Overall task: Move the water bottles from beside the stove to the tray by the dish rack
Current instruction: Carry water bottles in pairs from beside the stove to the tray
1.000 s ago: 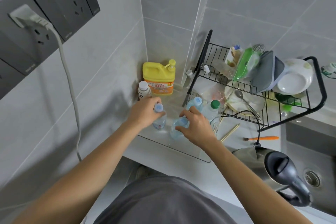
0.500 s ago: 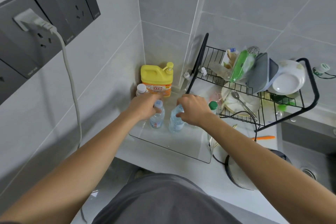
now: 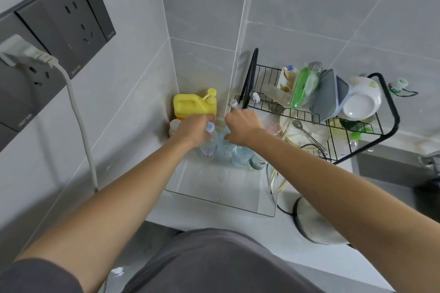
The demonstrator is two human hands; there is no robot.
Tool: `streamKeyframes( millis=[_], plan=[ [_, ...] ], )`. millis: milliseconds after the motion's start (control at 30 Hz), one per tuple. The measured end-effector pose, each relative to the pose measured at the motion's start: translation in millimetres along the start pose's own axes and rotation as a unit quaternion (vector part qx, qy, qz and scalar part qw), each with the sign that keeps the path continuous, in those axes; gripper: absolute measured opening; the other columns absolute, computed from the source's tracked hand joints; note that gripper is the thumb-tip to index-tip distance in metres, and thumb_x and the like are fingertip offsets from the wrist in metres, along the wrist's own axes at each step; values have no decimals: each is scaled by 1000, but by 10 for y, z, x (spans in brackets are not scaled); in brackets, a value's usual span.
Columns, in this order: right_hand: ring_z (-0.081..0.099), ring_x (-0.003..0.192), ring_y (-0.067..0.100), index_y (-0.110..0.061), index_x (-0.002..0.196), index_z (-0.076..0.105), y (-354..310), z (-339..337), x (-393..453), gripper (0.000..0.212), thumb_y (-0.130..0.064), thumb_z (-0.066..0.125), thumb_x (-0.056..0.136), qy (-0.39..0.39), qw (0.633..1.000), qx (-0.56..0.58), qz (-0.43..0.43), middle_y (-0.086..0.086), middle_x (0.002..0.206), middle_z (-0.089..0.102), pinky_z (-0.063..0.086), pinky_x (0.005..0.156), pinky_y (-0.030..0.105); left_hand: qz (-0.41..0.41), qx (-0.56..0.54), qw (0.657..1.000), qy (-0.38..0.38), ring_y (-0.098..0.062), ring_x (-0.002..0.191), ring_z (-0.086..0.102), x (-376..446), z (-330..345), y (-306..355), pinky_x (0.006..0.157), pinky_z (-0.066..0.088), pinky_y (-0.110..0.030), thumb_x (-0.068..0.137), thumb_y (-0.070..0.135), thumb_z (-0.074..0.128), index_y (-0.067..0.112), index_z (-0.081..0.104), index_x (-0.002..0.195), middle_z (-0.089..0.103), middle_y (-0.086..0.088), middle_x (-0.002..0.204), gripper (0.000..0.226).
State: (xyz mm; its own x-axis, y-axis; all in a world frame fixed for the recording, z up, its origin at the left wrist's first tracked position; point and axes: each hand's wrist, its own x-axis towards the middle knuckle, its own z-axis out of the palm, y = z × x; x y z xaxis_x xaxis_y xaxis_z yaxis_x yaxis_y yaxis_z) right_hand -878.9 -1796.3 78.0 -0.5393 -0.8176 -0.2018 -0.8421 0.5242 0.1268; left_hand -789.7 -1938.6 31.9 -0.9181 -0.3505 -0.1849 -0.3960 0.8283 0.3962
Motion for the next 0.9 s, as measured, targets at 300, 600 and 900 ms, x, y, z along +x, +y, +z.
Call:
streamKeyframes(
  millis=[300, 600, 900],
  plan=[
    [67, 108, 35, -12, 113, 66, 42, 124, 64, 30, -36, 72, 95, -2, 1000, 10, 0, 11, 117, 67, 43, 76, 39, 29, -32, 999, -14, -37, 88, 67, 57, 30, -85, 76, 58, -46, 86, 17, 66, 20, 64, 97, 69, -10, 94, 11],
    [67, 107, 35, -11, 117, 65, 81, 224, 85, 32, -33, 73, 95, 3, 999, 31, -4, 10, 119, 65, 43, 75, 37, 46, -37, 998, -20, -37, 92, 66, 91, 44, -110, 79, 58, -47, 88, 18, 68, 17, 66, 104, 71, -11, 100, 16],
    [66, 113, 36, -10, 120, 64, 74, 226, 70, 34, -33, 71, 97, -3, 1000, 22, 3, 12, 122, 65, 41, 77, 37, 37, 3, 999, -21, -39, 87, 66, 142, 52, -62, 74, 57, -46, 85, 15, 70, 13, 62, 102, 69, -13, 95, 19]
  ],
)
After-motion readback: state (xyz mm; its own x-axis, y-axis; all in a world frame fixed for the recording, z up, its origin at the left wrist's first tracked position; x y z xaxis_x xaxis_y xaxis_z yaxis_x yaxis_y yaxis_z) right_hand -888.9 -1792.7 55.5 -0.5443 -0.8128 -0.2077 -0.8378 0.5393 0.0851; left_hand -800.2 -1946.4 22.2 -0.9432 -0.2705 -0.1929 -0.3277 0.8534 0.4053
